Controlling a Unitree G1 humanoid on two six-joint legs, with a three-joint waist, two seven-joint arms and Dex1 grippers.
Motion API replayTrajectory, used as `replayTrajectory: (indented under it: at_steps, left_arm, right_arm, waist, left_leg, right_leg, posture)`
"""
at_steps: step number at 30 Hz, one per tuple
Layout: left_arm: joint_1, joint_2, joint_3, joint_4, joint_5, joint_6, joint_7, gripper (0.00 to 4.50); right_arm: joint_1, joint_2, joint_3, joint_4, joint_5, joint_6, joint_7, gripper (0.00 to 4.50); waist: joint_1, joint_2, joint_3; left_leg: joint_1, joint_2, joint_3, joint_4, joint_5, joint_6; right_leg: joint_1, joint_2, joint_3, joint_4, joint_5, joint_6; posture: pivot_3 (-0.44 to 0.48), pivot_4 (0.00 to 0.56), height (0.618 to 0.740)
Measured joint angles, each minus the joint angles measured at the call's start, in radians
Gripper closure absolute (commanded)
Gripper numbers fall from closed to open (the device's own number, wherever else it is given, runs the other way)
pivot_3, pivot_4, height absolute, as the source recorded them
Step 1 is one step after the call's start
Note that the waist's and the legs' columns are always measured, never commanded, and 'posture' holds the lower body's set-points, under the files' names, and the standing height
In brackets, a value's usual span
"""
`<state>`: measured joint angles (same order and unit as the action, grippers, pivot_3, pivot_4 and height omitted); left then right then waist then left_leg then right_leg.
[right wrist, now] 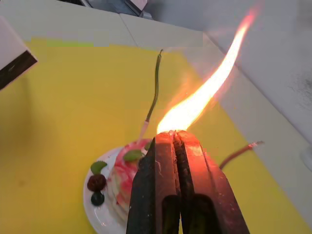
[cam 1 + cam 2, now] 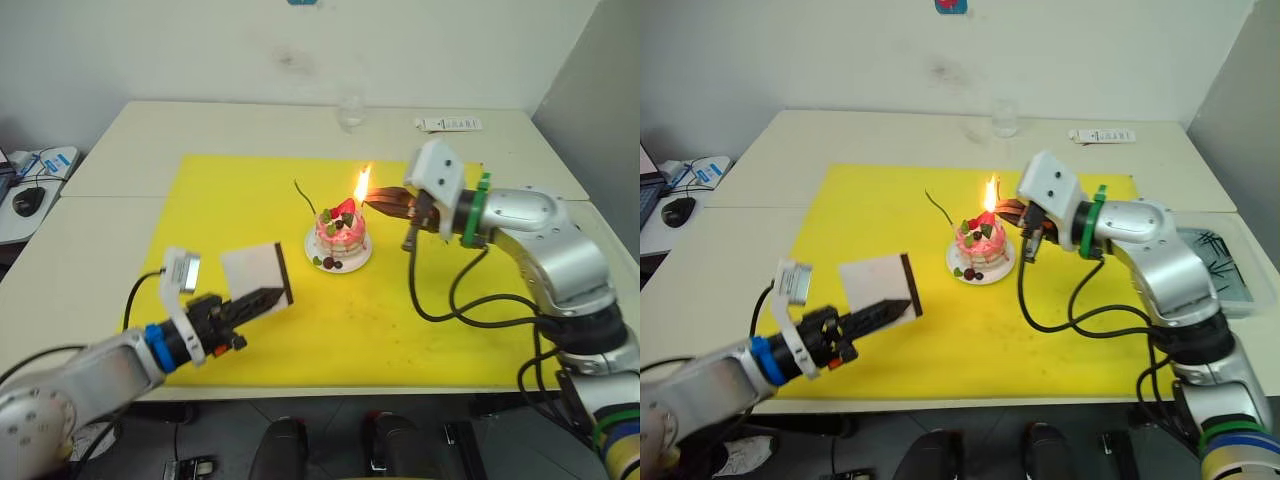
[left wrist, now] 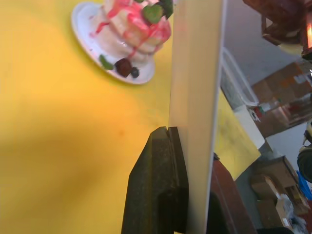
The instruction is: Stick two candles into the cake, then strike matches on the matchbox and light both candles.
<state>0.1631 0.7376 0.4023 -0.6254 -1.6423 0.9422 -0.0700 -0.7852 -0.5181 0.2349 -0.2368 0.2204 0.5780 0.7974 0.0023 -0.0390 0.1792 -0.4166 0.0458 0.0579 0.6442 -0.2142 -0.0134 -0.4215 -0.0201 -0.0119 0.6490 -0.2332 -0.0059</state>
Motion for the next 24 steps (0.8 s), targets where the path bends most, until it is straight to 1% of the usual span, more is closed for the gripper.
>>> replayTrajectory:
  at_steps: [4, 6, 15, 24]
  left_arm:
    - [0.010, -0.029, -0.007, -0.016, 0.029, -0.057, -0.001, 4.50]
    - [-0.002, -0.042, -0.028, -0.020, 0.037, -0.082, 0.008, 4.50]
    - [-0.033, -0.047, -0.108, -0.031, 0.066, -0.122, 0.015, 4.50]
    - [-0.056, -0.046, -0.131, -0.027, 0.078, -0.137, 0.009, 4.50]
  right_arm:
    - [-0.037, 0.071, 0.025, 0.048, -0.022, -0.030, -0.023, 4.46]
    - [-0.060, 0.105, 0.032, 0.089, -0.046, -0.046, -0.042, 4.46]
    - [-0.087, 0.178, 0.054, 0.195, -0.121, -0.096, -0.081, 4.46]
    - [-0.121, 0.241, 0.059, 0.263, -0.163, -0.141, -0.116, 4.46]
  waist:
    - [0.005, 0.000, 0.000]
    - [0.005, 0.000, 0.000]
    - [-0.001, 0.000, 0.000]
    - [-0.005, 0.000, 0.000]
  left_leg:
    - [0.000, 0.000, 0.002, 0.001, 0.000, 0.000]
    - [0.000, 0.000, 0.003, 0.001, 0.000, 0.000]
    - [0.000, 0.001, 0.002, 0.000, 0.000, 0.000]
    - [0.000, 0.001, 0.002, 0.000, 0.000, 0.000]
  right_leg:
    - [0.001, 0.000, 0.001, 0.000, 0.001, -0.002]
    - [0.001, 0.000, 0.001, 0.000, 0.002, -0.002]
    - [0.000, 0.001, 0.001, 0.000, 0.002, -0.001]
    - [0.000, 0.002, 0.001, 0.000, 0.002, -0.001]
  posture:
    - [0.000, 0.150, 0.740]
    - [0.000, 0.150, 0.740]
    - [0.000, 0.150, 0.740]
    - [0.000, 0.150, 0.740]
